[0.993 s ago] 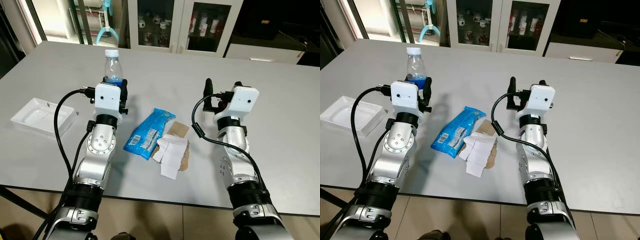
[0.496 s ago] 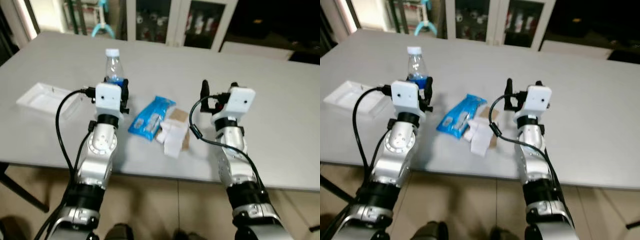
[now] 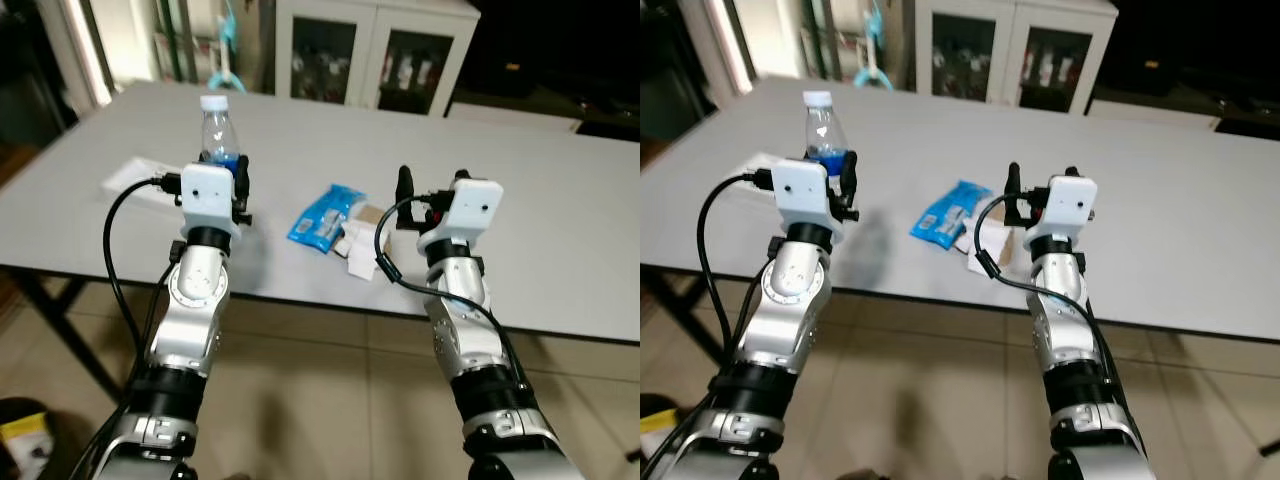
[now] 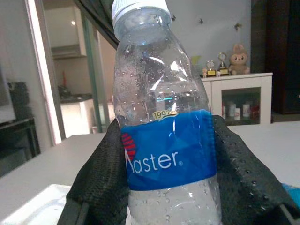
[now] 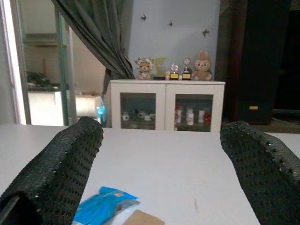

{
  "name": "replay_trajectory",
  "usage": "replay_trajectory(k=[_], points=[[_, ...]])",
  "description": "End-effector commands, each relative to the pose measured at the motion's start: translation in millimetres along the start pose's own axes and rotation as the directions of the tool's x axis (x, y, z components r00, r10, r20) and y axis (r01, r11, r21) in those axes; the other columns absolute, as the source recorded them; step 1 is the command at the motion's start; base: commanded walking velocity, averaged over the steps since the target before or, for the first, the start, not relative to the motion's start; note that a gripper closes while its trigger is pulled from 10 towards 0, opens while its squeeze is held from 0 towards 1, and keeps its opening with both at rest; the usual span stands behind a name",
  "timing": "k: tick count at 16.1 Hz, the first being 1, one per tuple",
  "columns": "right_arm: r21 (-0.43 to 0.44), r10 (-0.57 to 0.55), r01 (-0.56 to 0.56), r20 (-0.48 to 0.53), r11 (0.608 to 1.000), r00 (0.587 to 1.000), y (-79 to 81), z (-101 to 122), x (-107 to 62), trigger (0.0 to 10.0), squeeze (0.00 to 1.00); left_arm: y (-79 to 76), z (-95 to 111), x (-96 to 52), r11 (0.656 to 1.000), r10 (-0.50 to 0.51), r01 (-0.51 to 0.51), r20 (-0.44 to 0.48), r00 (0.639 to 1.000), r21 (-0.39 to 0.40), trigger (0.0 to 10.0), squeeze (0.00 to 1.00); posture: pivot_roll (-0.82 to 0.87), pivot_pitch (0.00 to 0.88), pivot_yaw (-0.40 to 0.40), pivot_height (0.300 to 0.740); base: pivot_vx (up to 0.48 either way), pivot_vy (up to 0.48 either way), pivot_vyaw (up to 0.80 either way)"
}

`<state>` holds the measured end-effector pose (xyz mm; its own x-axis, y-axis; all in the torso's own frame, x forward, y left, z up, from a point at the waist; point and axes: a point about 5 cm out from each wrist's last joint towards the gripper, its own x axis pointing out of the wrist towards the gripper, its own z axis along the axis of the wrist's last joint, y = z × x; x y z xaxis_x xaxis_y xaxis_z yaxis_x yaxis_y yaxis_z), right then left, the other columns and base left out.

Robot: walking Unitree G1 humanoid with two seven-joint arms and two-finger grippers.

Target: Picking trash to rubbish bin

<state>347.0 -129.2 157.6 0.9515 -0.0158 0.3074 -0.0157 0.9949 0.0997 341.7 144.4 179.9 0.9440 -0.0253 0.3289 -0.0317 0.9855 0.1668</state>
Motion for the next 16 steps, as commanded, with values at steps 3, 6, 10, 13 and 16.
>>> replay_trajectory(k=[3,6,10,13,16], points=[[-0.008,-0.006,0.006,-0.001,1.0,1.0,-3.9,0.6,1.3,10.0,0.0,-4.1,4.1,2.9,1.0,-0.023,0.024,0.008,1.0,-0.012,10.0,0.0,0.02,0.015,-0.056,0.74,0.0,0.0,0.0],[-0.007,-0.007,0.007,-0.005,1.0,1.0,-4.2,-0.1,0.6,10.0,0.0,-3.7,3.6,2.6,1.0,-0.024,0.024,0.005,1.0,-0.014,10.0,0.0,0.02,0.017,-0.055,0.74,-0.167,0.0,0.0],[-0.008,-0.005,0.005,-0.01,1.0,1.0,-5.0,-1.1,0.0,10.0,0.0,-4.5,2.7,2.2,1.0,-0.024,0.024,0.001,1.0,-0.016,10.0,0.0,0.02,0.021,-0.056,0.74,-0.254,0.0,0.0],[-0.008,-0.003,0.003,-0.014,1.0,1.0,-4.8,-1.8,-0.3,10.0,0.0,-4.3,2.6,2.2,1.0,-0.022,0.022,-0.001,1.0,-0.019,10.0,0.0,0.02,0.024,-0.057,0.74,-0.254,0.0,0.0],[-0.007,-0.003,0.003,-0.017,1.0,1.0,-4.4,-2.3,-0.6,10.0,0.0,-3.7,1.7,2.0,1.0,-0.022,0.022,-0.006,1.0,-0.021,10.0,0.0,0.02,0.027,-0.057,0.74,-0.298,0.0,0.0]])
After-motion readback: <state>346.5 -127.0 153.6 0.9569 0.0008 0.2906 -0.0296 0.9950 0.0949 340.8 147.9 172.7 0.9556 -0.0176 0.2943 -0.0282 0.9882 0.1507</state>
